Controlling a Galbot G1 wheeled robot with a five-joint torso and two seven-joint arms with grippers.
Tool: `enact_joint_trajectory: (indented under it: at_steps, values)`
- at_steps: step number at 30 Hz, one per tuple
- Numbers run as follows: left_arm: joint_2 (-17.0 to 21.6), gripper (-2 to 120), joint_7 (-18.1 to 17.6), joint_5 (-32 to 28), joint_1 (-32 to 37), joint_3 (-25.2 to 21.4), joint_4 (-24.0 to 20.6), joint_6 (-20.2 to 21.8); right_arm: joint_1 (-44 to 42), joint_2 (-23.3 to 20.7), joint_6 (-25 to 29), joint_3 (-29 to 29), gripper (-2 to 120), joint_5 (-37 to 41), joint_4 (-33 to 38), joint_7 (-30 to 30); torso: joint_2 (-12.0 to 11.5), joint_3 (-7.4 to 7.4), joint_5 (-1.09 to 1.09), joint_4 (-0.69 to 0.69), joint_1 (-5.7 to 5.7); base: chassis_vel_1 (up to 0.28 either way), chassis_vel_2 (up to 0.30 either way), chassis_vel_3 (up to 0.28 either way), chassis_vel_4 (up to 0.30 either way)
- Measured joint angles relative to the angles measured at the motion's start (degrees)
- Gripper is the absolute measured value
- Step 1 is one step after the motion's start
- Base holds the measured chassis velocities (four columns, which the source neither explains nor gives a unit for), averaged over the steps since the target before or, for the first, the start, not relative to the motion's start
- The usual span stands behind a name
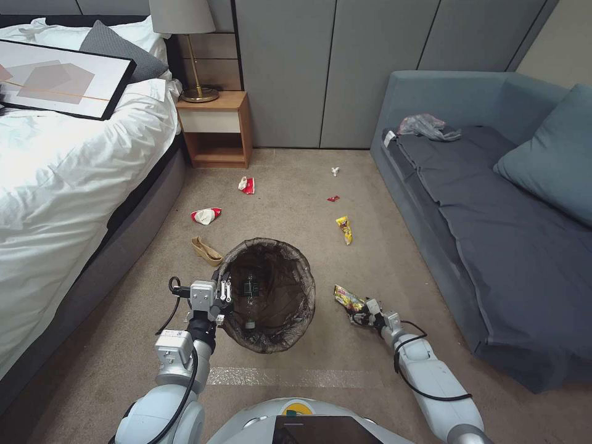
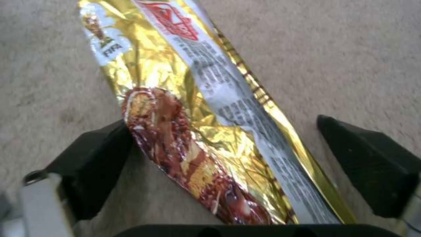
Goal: Pick up the trash bin, then pick up the garbage from the floor and place it into the trash bin.
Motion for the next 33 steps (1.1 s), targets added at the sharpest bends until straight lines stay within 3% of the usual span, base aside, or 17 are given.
enact_joint_trajectory:
  at_steps: [8, 14, 33]
  values:
    - [-0.2, 7, 0.0, 0.0, 0.4, -0.4, -0.3, -0.1, 3.2, 0.3, 1.0, -0.2, 76, -1.4, -5.6, 0.0, 0.0, 0.0, -0.01, 0.0, 0.0, 0.0, 0.0, 0.0, 0.0]
    - [-0.3, 7, 0.0, 0.2, 1.3, -0.8, -0.8, -0.2, 7.9, 1.3, 2.3, -0.3, 59, -2.7, -13.7, -0.8, 0.0, 0.0, -0.04, -0.01, 0.0, 0.0, 0.0, 0.0, 0.0]
    - [-0.4, 7, 0.1, 0.3, 0.9, -0.5, -0.5, -0.2, 6.7, 1.5, 2.2, 0.0, 10, -2.3, -12.1, -0.7, 0.0, 0.0, 0.02, 0.02, 0.0, 0.0, 0.0, 0.0, 0.0]
